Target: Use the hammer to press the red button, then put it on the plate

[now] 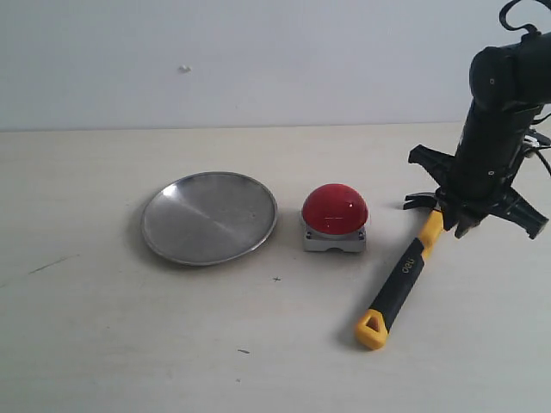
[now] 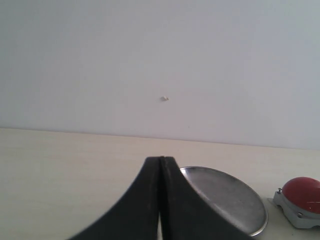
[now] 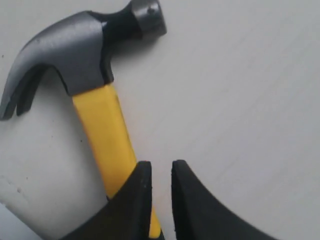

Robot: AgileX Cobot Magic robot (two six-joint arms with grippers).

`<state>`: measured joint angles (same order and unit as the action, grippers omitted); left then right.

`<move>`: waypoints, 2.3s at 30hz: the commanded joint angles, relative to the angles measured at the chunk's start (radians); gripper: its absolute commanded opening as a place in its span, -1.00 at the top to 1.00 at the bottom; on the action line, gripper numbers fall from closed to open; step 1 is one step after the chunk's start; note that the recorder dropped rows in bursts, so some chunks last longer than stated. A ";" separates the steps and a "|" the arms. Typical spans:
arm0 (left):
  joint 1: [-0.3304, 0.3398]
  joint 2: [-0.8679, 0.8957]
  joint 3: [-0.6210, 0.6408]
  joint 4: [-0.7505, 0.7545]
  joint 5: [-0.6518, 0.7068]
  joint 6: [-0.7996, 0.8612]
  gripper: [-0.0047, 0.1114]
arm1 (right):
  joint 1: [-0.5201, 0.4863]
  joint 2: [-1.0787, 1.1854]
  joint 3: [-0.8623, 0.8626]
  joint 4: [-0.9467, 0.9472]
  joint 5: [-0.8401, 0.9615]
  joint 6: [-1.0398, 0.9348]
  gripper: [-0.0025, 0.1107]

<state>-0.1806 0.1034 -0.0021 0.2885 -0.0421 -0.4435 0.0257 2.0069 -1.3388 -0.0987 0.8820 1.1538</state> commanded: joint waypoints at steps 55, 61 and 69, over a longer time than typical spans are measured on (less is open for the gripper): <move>-0.008 -0.005 0.002 -0.007 0.001 0.003 0.92 | -0.029 0.103 -0.123 0.029 -0.067 -0.230 0.05; -0.008 -0.005 0.002 -0.007 0.001 0.003 0.92 | -0.029 0.103 -0.123 0.029 -0.097 -0.244 0.05; -0.008 -0.005 0.002 -0.007 0.001 0.003 0.92 | -0.029 0.103 -0.123 0.037 -0.098 -0.264 0.05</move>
<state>-0.1806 0.1034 -0.0021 0.2868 -0.0402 -0.4435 0.0031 2.1113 -1.4544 -0.0606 0.7576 0.9140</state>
